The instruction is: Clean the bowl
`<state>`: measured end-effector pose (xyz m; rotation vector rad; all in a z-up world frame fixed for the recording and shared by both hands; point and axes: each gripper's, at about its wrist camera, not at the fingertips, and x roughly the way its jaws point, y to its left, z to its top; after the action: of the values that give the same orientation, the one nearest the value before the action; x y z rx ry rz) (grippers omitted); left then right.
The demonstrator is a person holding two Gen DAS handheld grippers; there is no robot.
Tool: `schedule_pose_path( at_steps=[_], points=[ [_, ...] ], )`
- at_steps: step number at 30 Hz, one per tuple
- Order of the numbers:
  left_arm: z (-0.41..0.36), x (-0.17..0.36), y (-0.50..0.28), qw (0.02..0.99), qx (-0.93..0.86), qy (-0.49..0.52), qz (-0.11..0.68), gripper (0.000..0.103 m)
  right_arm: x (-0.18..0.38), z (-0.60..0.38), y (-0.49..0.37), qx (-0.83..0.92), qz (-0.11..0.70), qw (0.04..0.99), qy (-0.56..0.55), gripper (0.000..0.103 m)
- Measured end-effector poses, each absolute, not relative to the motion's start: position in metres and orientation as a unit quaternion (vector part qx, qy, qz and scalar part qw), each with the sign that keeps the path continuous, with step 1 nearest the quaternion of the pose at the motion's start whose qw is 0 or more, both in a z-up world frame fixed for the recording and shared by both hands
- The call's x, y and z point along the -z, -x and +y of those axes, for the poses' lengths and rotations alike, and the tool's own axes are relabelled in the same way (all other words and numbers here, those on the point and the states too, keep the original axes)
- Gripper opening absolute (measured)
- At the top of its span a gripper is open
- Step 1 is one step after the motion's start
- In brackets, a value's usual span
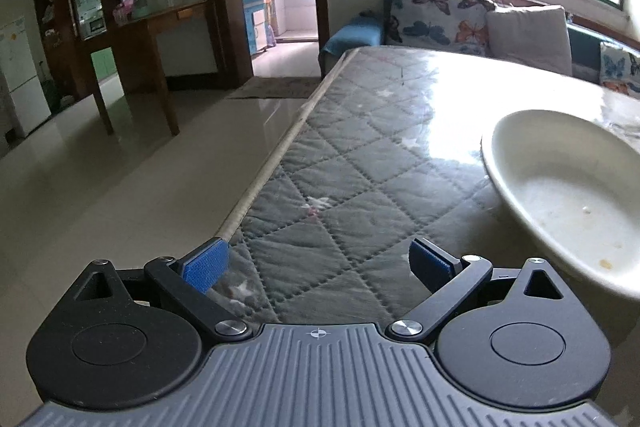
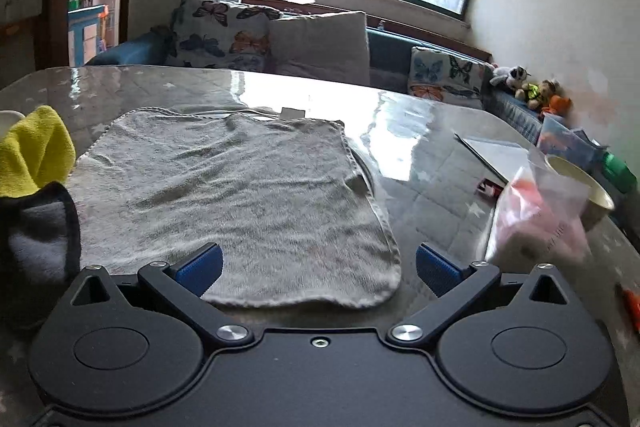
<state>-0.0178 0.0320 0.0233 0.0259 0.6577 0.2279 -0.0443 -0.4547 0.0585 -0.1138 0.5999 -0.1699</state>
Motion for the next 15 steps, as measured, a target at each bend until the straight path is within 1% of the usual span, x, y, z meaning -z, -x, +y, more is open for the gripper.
schedule_pose_path(
  at_steps=[15],
  points=[
    [0.042, -0.01, -0.003, 0.942, -0.101, -0.01, 0.321, 0.098, -0.043, -0.458, 0.019, 0.051, 0.323, 0.944, 0.046, 0.103]
  ],
)
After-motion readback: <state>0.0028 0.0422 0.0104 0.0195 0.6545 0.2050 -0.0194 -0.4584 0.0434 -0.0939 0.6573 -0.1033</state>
